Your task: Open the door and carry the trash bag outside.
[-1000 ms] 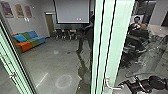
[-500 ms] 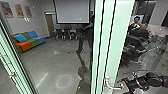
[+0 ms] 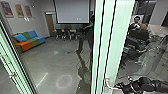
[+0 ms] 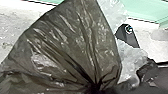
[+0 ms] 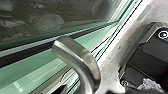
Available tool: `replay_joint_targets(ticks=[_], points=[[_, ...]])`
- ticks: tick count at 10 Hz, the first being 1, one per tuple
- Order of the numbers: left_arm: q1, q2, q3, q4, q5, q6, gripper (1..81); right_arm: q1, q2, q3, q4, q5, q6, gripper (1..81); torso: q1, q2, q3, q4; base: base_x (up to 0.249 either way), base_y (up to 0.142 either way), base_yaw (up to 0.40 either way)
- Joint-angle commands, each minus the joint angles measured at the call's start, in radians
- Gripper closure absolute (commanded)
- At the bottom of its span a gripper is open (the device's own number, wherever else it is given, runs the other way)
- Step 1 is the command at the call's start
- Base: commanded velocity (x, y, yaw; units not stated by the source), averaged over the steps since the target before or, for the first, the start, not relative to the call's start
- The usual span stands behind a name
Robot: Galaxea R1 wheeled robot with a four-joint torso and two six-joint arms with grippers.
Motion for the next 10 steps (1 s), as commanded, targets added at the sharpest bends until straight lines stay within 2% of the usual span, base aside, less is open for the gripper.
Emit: replay_joint_targets(ticks=[1,3,6,10], points=[[-0.044,0.01,0.014,0.004,0.054,-0.003,81.1,0.073,-0.024,0.019,-0.06,-0.03,0.067,1.0,0.0,0.0,0.0,0.0,0.0,0.0,0.0],[-0.043,0.01,0.014,0.004,0.054,-0.003,81.1,0.042,-0.056,0.029,-0.151,-0.027,0.15,1.0,0.0,0.0,0.0,0.0,0.0,0.0,0.0],[-0.043,0.011,0.014,0.006,0.054,-0.003,81.1,0.022,-0.069,0.03,-0.178,-0.03,0.176,1.0,0.0,0.0,0.0,0.0,0.0,0.0,0.0],[-0.043,0.005,0.014,0.003,0.054,-0.003,81.1,-0.031,0.028,-0.04,-0.221,-0.028,0.176,1.0,0.0,0.0,0.0,0.0,0.0,0.0,0.0]])
